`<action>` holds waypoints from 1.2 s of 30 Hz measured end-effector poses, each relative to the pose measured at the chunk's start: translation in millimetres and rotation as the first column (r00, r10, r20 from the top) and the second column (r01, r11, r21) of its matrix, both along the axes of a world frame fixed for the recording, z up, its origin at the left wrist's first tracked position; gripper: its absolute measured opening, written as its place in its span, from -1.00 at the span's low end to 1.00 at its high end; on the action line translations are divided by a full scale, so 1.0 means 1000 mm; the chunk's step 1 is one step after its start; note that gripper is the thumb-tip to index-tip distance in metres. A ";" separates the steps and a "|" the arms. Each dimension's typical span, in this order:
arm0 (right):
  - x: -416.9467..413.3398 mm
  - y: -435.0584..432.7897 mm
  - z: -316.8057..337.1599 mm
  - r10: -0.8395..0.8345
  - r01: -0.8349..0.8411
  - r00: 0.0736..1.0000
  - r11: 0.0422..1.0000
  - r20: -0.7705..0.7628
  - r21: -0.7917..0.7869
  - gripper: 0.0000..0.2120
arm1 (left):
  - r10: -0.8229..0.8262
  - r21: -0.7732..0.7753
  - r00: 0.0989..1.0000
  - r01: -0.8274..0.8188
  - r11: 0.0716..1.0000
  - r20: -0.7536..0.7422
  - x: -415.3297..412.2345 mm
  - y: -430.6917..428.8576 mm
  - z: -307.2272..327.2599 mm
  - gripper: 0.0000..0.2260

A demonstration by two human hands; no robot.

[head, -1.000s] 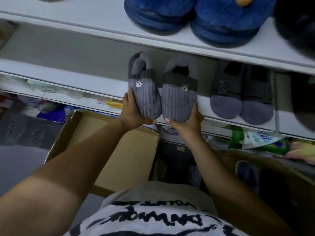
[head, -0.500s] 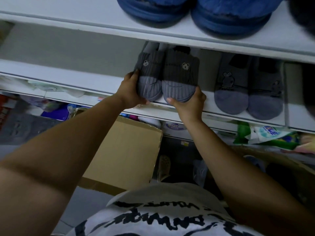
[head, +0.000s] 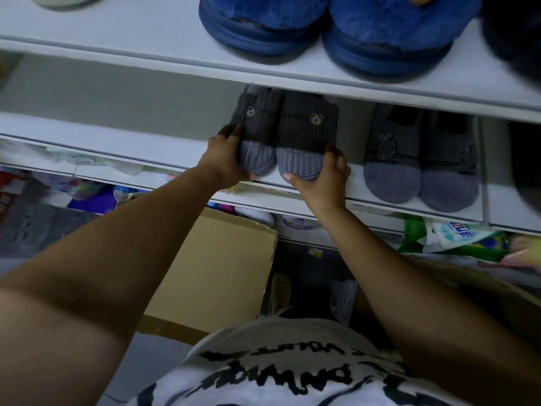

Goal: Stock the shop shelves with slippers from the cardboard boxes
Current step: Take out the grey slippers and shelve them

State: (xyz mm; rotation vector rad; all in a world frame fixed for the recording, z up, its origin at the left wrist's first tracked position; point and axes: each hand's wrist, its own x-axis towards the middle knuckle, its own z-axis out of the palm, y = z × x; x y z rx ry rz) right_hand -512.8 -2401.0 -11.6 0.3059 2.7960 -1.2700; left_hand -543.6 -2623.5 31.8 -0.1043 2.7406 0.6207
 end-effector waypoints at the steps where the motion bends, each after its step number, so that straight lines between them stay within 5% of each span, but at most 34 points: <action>1: 0.000 0.001 0.003 0.031 -0.031 1.000 0.999 0.006 0.023 0.03 | -0.001 -0.011 1.000 0.001 1.000 -0.017 0.003 0.000 0.003 0.01; 6: 0.001 0.012 0.020 0.197 -0.204 0.979 0.969 0.062 0.141 -0.03 | -0.110 -0.090 0.980 0.096 0.991 -0.169 0.033 0.001 0.020 -0.29; 12: 0.046 0.020 0.065 0.338 -0.329 0.941 0.896 0.025 0.299 0.01 | -0.177 -0.074 0.925 0.161 0.984 -0.335 0.092 -0.002 0.050 -0.31; 19: 0.142 0.021 0.148 0.334 -0.251 0.922 0.900 -0.195 0.357 -0.15 | -0.205 -0.039 0.810 0.220 0.975 -0.550 0.180 -0.014 0.113 -0.35; 36: 0.323 0.079 0.313 0.260 -0.001 0.807 0.898 -0.530 0.439 -0.22 | -0.245 0.014 0.610 0.388 0.921 -0.754 0.309 0.030 0.263 -0.37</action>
